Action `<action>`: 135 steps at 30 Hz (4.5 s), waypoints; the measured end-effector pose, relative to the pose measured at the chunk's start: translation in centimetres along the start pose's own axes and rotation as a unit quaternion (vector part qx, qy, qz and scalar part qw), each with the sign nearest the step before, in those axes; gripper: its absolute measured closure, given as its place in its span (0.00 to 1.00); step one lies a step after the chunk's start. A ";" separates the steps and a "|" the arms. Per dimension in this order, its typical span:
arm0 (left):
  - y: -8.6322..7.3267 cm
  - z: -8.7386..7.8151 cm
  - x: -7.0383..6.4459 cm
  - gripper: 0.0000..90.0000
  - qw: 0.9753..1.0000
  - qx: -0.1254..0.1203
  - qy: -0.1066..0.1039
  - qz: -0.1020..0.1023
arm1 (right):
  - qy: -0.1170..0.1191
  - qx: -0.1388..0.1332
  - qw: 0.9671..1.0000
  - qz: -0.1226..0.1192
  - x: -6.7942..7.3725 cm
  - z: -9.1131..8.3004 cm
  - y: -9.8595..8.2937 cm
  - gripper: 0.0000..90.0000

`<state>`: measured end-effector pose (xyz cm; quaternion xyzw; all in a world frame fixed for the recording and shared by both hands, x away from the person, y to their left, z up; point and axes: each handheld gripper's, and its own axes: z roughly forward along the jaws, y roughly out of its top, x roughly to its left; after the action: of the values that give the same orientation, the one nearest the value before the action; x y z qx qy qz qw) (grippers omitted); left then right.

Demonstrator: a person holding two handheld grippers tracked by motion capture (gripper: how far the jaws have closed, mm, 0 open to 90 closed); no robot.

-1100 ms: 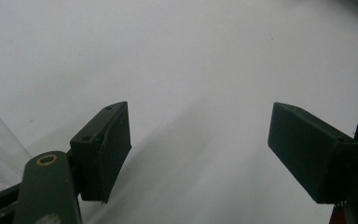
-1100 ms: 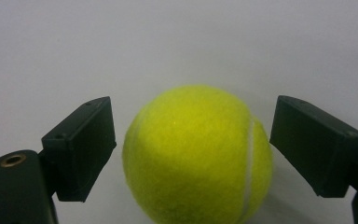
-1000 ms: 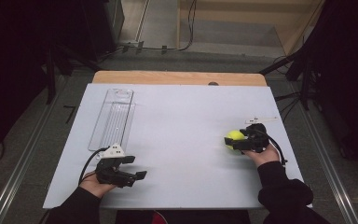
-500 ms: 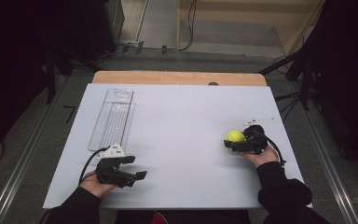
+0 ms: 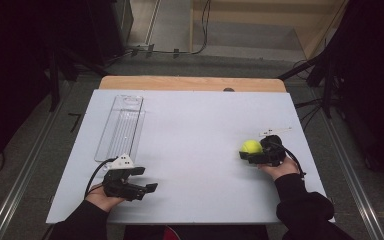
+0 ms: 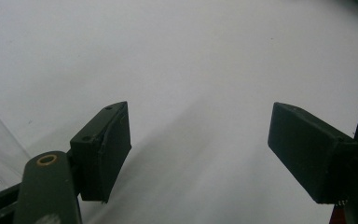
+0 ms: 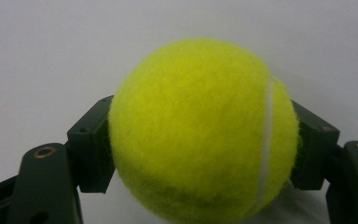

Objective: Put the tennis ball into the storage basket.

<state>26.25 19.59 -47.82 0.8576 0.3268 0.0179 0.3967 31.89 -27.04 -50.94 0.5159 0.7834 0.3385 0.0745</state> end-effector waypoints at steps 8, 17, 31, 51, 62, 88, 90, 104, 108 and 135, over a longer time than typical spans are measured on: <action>0.0 0.0 0.0 0.24 1.000 0.000 0.001 0.000 | 0.002 -0.001 1.000 -0.004 0.0 0.0 0.0 0.26; 0.0 0.0 0.0 0.24 1.000 0.000 0.000 0.000 | 0.006 -0.004 1.000 -0.004 0.0 -0.1 0.1 0.26; 0.0 0.0 0.0 0.24 1.000 0.000 0.000 0.000 | 0.012 -0.029 0.999 0.004 0.3 -1.4 0.8 0.26; 0.0 0.0 0.0 0.24 1.000 -0.001 0.000 -0.002 | 0.021 -0.049 0.998 -0.016 1.7 -2.5 1.3 0.26; 0.0 -0.1 0.0 0.24 1.000 -0.001 0.001 -0.002 | 0.036 -0.040 0.998 -0.020 2.3 -1.9 1.3 0.26; -0.3 -0.6 -0.1 0.25 1.000 -0.010 0.012 -0.002 | 0.061 -0.035 0.997 -0.036 3.7 -1.2 1.9 0.26; -0.4 -0.6 -0.1 0.25 1.000 -0.011 0.015 -0.002 | 0.063 -0.035 0.997 -0.035 3.9 -1.1 1.9 0.26; -0.8 -1.1 -0.2 0.25 1.000 -0.016 0.022 -0.006 | 0.077 -0.029 0.995 -0.048 5.0 -0.5 2.4 0.26; -0.8 -1.2 -0.2 0.25 1.000 -0.018 0.024 -0.008 | 0.081 -0.027 0.995 -0.053 5.3 -0.3 2.6 0.26; -0.9 -1.2 -0.2 0.25 1.000 -0.018 0.024 -0.008 | 0.112 -0.021 0.990 -0.087 8.5 0.7 3.1 0.26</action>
<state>25.30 20.72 -47.58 0.8471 0.3423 0.0411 0.4046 30.67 -18.70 -47.59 0.4030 0.8212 0.4032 0.0261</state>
